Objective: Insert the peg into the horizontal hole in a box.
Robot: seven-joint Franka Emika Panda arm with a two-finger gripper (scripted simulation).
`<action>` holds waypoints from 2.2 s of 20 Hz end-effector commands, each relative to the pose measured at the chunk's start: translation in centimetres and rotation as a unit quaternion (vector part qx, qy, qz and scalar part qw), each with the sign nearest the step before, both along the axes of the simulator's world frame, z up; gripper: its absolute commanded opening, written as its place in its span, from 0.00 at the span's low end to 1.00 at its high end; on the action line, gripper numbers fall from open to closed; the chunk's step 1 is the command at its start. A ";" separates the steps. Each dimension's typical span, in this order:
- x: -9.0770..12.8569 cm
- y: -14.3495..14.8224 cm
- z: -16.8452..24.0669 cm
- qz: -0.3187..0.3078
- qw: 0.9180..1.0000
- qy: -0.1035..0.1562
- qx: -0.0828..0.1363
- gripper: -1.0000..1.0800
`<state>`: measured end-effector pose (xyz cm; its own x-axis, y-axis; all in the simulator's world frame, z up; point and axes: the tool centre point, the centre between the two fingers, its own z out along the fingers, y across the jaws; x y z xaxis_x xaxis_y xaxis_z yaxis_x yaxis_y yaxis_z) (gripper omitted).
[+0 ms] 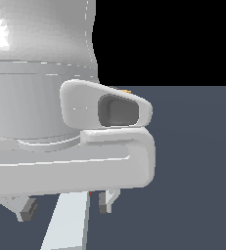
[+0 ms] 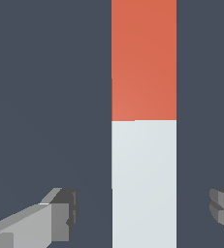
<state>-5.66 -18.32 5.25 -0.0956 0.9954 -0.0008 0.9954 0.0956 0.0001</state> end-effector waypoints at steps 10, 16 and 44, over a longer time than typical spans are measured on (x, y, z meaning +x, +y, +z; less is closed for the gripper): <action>0.1 -0.1 -3.2 0.001 1.000 0.000 0.000 0.00; 0.1 -0.1 -3.2 0.001 1.000 0.000 0.000 0.00; 4.8 19.1 0.9 0.014 1.000 0.000 0.000 0.00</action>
<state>-1.34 -0.69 5.68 -0.1229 0.9924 0.0004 0.9924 0.1229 -0.0022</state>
